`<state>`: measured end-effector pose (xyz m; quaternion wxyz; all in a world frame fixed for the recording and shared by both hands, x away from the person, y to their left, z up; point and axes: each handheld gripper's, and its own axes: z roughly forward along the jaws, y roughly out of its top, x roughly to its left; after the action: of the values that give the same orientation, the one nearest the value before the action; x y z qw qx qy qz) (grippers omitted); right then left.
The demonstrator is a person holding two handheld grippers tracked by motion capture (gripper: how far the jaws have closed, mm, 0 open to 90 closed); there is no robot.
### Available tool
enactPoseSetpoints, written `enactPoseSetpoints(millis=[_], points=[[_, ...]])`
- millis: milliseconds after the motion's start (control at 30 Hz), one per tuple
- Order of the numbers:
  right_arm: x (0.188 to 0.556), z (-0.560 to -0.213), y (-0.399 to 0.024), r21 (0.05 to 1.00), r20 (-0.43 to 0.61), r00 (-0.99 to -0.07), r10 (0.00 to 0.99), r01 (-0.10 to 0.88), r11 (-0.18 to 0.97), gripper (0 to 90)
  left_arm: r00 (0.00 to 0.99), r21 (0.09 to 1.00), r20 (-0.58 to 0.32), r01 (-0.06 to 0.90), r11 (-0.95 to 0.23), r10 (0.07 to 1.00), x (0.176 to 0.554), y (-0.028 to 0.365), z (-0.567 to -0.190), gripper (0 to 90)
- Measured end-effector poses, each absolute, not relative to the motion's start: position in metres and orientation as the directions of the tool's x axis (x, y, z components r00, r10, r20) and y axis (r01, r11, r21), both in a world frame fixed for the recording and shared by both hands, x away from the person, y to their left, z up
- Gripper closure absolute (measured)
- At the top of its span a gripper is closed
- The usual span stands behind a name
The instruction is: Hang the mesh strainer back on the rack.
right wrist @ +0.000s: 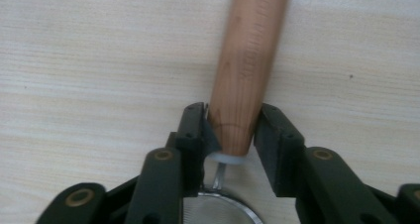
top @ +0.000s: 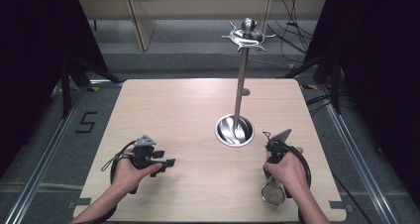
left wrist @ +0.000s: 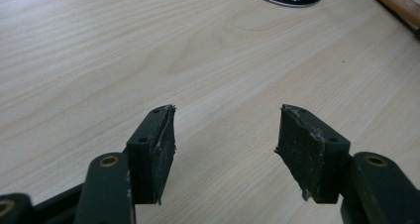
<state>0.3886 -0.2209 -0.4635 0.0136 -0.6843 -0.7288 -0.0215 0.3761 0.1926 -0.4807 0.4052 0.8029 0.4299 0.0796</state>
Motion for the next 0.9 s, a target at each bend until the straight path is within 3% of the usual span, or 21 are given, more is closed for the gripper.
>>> enactPoseSetpoints(millis=[200,233,333,367,400,900], points=[[0.389,-0.463,-0.222,0.003,0.041,-0.087,0.995,0.996,0.087,67.3,0.623,0.723,-0.225,0.622,-0.299,0.749,0.377,0.193,-0.481,38.6],[0.389,-0.464,-0.221,0.044,0.069,-0.07,0.995,0.997,0.067,60.6,0.619,0.719,-0.221,0.626,-0.303,0.753,0.376,0.193,-0.481,38.6],[0.388,-0.463,-0.217,0.04,0.054,-0.06,0.997,0.997,0.058,57.9,0.618,0.718,-0.222,0.627,-0.302,0.754,0.376,0.193,-0.481,38.5],[0.388,-0.464,-0.219,0.045,0.047,-0.113,0.992,0.993,0.111,57.7,0.619,0.718,-0.221,0.626,-0.303,0.754,0.376,0.193,-0.481,38.5],[0.389,-0.464,-0.215,0.041,0.062,-0.064,0.996,0.997,0.062,57.6,0.61,0.723,-0.233,0.629,-0.284,0.758,0.376,0.191,-0.481,38.5],[0.39,-0.466,-0.215,0.05,0.011,-0.11,0.994,0.993,0.109,68.6,0.619,0.721,-0.233,0.628,-0.294,0.75,0.377,0.192,-0.483,38.5]])
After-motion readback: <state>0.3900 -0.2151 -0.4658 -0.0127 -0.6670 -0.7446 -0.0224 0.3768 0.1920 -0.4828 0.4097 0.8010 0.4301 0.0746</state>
